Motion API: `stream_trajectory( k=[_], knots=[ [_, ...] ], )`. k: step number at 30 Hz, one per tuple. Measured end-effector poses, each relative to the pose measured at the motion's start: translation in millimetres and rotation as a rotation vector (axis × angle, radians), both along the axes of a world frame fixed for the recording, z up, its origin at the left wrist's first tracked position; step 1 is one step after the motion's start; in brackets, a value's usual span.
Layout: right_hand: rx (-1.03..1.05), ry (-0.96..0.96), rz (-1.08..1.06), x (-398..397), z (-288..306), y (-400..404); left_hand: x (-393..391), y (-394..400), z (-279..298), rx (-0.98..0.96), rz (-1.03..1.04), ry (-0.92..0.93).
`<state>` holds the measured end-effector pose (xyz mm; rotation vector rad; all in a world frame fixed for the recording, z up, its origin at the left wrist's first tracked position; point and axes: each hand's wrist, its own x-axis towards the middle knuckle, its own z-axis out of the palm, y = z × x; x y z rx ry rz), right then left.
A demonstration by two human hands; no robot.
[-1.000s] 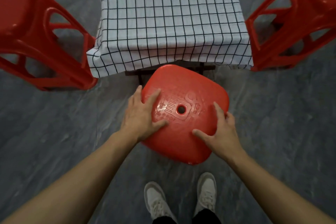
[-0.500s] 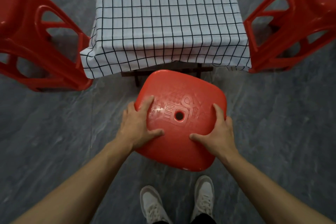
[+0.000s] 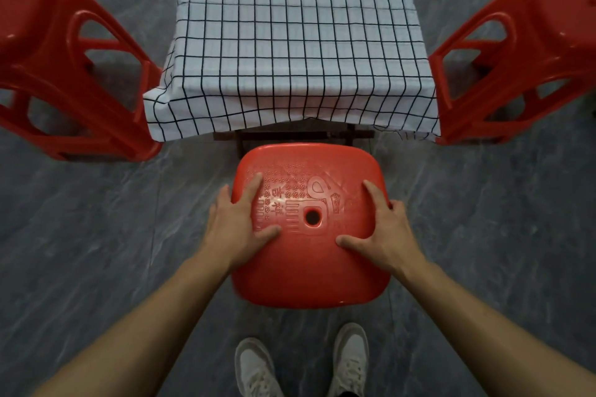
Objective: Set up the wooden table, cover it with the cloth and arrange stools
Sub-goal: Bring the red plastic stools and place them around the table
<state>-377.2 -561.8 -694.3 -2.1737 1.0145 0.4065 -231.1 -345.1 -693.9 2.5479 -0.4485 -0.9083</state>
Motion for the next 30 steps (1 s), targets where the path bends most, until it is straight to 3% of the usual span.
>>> stream_trajectory(
  k=[6, 15, 30],
  knots=[
    [0.003, 0.017, -0.024, -5.3, 0.2, 3.3, -9.4, -4.5, -1.7, 0.072, 0.027, 0.028],
    [0.007, -0.014, -0.086, -45.9, -3.3, 17.7, -42.6, 16.2, -2.0, 0.028, -0.037, 0.033],
    [0.023, -0.041, 0.013, -130.9, -4.3, 44.7, -148.0, 53.2, 0.3, 0.078, 0.042, 0.014]
  ],
)
